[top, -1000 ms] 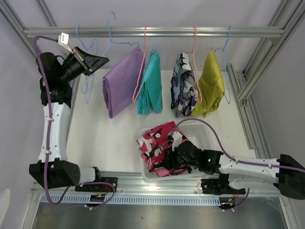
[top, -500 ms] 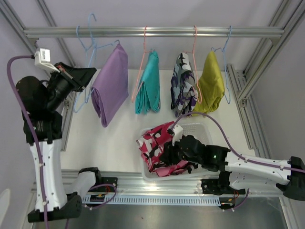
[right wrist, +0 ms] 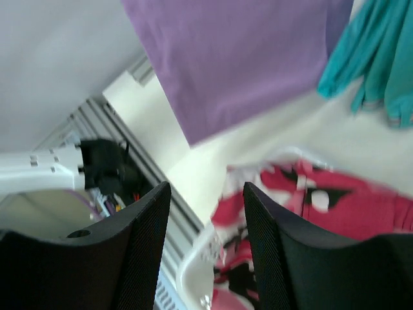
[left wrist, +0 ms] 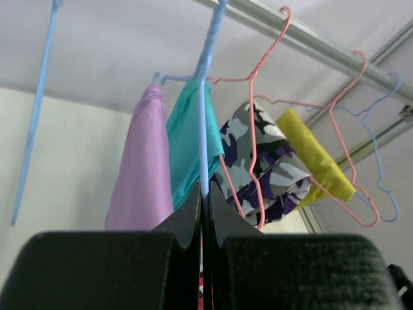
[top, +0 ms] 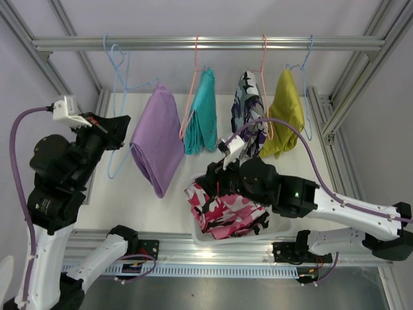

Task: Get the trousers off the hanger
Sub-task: Pick up the hanger from the clothesline, then remove the trousers from the hanger.

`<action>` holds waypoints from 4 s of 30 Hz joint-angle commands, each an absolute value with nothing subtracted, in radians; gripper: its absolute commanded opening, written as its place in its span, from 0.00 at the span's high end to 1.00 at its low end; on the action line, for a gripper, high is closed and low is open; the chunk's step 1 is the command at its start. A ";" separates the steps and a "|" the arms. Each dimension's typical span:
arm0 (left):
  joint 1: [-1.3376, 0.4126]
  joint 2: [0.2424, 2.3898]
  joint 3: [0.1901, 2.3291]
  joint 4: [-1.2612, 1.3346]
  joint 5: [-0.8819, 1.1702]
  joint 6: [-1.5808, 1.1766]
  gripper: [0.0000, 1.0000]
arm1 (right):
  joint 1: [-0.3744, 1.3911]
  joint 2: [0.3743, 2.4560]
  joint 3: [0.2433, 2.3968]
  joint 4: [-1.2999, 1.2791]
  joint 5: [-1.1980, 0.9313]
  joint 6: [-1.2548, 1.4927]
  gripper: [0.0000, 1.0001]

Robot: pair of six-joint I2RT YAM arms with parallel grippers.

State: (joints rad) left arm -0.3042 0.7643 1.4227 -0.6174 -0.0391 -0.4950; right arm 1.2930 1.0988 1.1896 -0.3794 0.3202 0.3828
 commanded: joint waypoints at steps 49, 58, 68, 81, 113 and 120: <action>-1.209 0.950 1.424 -0.160 -1.295 -0.002 0.99 | 1.236 1.615 1.707 -0.183 0.295 0.169 0.40; -1.215 0.966 1.427 -0.156 -1.289 0.029 1.00 | 1.197 1.623 1.706 -0.175 0.268 0.169 0.40; -1.246 0.957 1.420 -0.143 -1.276 0.058 1.00 | 1.157 1.657 1.723 -0.164 0.291 0.156 0.40; -1.272 0.968 1.420 -0.146 -1.279 0.054 1.00 | 1.172 1.721 1.704 -0.057 0.374 0.117 0.41; -1.298 0.968 1.338 -0.170 -1.322 0.028 0.99 | 1.187 1.657 1.690 0.003 0.423 0.098 1.00; -1.238 0.957 1.341 -0.314 -1.286 -0.132 0.99 | 1.213 1.583 1.698 -0.061 0.407 0.113 1.00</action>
